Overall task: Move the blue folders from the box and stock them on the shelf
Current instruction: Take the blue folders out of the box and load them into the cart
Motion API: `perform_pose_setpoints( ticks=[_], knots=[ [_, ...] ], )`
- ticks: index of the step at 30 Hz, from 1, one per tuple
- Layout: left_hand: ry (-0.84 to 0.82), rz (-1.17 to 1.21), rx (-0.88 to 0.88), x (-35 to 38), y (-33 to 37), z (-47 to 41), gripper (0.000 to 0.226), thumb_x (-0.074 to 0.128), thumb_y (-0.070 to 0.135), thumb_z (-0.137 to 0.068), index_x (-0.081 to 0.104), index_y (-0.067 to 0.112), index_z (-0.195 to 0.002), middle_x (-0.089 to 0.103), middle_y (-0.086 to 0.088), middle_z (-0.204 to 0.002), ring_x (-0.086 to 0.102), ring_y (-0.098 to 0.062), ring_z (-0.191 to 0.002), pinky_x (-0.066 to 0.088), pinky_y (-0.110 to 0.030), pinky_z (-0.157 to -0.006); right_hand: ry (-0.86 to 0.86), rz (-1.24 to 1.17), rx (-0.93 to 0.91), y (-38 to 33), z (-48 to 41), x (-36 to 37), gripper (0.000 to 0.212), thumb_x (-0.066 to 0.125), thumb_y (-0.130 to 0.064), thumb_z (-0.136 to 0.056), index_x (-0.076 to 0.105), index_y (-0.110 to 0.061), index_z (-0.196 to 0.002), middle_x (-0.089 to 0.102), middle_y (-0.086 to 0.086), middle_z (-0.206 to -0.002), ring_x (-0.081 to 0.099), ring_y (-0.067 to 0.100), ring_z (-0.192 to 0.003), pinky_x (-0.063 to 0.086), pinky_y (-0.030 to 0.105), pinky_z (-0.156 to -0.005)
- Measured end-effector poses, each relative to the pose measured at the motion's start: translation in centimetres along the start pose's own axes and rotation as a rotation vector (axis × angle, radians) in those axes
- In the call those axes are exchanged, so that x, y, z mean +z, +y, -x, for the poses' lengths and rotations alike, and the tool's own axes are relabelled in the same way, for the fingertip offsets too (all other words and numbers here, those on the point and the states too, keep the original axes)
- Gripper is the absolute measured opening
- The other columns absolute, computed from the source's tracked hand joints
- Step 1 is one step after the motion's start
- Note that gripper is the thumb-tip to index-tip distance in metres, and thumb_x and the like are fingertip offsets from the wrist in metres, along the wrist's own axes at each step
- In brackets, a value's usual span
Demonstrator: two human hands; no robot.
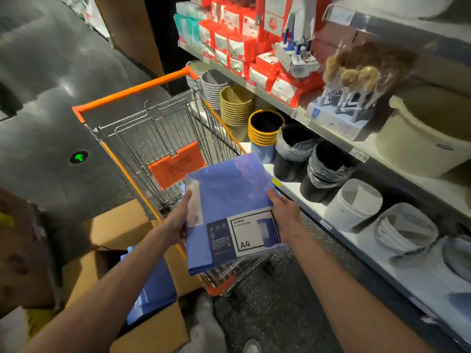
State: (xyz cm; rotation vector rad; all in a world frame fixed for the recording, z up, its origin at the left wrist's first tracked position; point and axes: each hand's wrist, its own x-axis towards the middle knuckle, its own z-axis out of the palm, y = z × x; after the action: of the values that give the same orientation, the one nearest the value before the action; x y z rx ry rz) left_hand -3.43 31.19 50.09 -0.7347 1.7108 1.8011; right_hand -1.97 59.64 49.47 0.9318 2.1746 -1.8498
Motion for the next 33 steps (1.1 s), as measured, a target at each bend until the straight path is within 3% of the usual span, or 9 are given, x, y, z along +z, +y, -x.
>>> perform_pose_setpoints(
  ticks=[5,9,11,14,16,18,22,29,33],
  knots=[
    [0.134,0.172,-0.030,0.1,2.6,-5.6,0.073,0.031,0.070,-0.098,0.064,0.011,-0.124,0.072,-0.010,-0.113,0.071,-0.027,-0.097,0.061,-0.038,-0.074,0.025,0.134,-0.041,-3.8,-1.7,3.2,0.053,0.064,-0.053,-0.082,0.067,0.000,-0.080,0.068,0.004,-0.074,0.058,0.021,-0.068,0.047,0.037,-0.065],
    [0.374,0.123,-0.052,-0.9,3.4,-11.7,0.076,0.040,0.071,-0.095,0.057,0.002,-0.121,0.066,-0.013,-0.110,0.067,-0.031,-0.094,0.057,-0.043,-0.082,0.050,0.323,-0.045,-5.7,-5.7,7.2,0.039,0.058,-0.031,-0.092,0.050,-0.009,-0.061,0.048,0.009,-0.061,0.042,0.025,-0.062,0.035,0.036,-0.062],
    [0.418,0.073,-0.080,-1.7,3.7,-14.7,0.086,0.038,0.072,-0.095,0.054,-0.005,-0.131,0.064,-0.017,-0.122,0.066,-0.035,-0.104,0.056,-0.046,-0.087,0.080,0.392,-0.024,-6.5,-7.7,9.4,0.025,0.057,-0.024,-0.093,0.072,-0.005,-0.089,0.067,0.018,-0.084,0.060,0.037,-0.079,0.051,0.042,-0.074],
    [0.500,-0.048,-0.074,-2.6,3.7,-19.0,0.089,0.034,0.067,-0.099,0.050,-0.013,-0.135,0.056,-0.029,-0.136,0.057,-0.042,-0.123,0.047,-0.046,-0.102,0.068,0.499,0.025,-6.9,-11.2,12.1,0.045,0.052,-0.024,-0.099,0.053,-0.011,-0.141,0.062,0.013,-0.134,0.062,0.030,-0.111,0.054,0.033,-0.092],
    [0.537,-0.083,-0.071,-2.7,3.3,-21.1,0.084,0.035,0.061,-0.101,0.048,-0.015,-0.134,0.054,-0.033,-0.137,0.053,-0.044,-0.127,0.044,-0.044,-0.104,0.009,0.536,0.064,-6.6,-13.2,13.0,0.048,0.047,-0.017,-0.103,0.040,-0.008,-0.150,0.055,0.010,-0.139,0.057,0.020,-0.097,0.047,0.002,-0.061],
    [0.564,-0.107,-0.109,-2.5,2.6,-23.5,0.079,0.037,0.058,-0.102,0.049,-0.014,-0.135,0.054,-0.032,-0.137,0.054,-0.043,-0.127,0.042,-0.041,-0.102,-0.051,0.586,0.090,-6.2,-15.1,14.0,0.049,0.044,-0.013,-0.103,0.036,-0.007,-0.151,0.056,0.012,-0.131,0.053,0.016,-0.090,0.037,-0.003,-0.050],
    [0.550,-0.084,-0.205,-1.1,1.5,-26.9,0.074,0.038,0.056,-0.103,0.044,-0.008,-0.139,0.055,-0.027,-0.137,0.055,-0.042,-0.125,0.044,-0.039,-0.097,-0.135,0.667,0.190,-4.5,-18.2,15.2,0.043,0.049,-0.020,-0.101,0.050,-0.004,-0.141,0.061,0.016,-0.131,0.055,0.031,-0.122,0.044,0.034,-0.099],
    [0.488,-0.145,-0.264,1.7,-0.3,-32.1,0.080,0.031,0.056,-0.104,0.017,-0.005,-0.155,0.047,-0.026,-0.147,0.052,-0.040,-0.128,0.043,-0.041,-0.102,-0.269,0.728,0.231,-1.5,-20.9,16.2,0.030,0.050,-0.026,-0.099,0.068,-0.002,-0.097,0.069,0.017,-0.093,0.060,0.028,-0.083,0.044,0.035,-0.069],
    [0.433,-0.212,-0.253,1.9,-1.2,-34.2,0.083,0.028,0.057,-0.104,0.008,-0.005,-0.156,0.046,-0.023,-0.147,0.053,-0.038,-0.127,0.043,-0.040,-0.105,-0.350,0.702,0.261,-0.3,-21.6,16.9,0.039,0.046,-0.036,-0.096,0.064,-0.002,-0.092,0.070,0.015,-0.092,0.062,0.029,-0.081,0.049,0.042,-0.075]
  ],
)
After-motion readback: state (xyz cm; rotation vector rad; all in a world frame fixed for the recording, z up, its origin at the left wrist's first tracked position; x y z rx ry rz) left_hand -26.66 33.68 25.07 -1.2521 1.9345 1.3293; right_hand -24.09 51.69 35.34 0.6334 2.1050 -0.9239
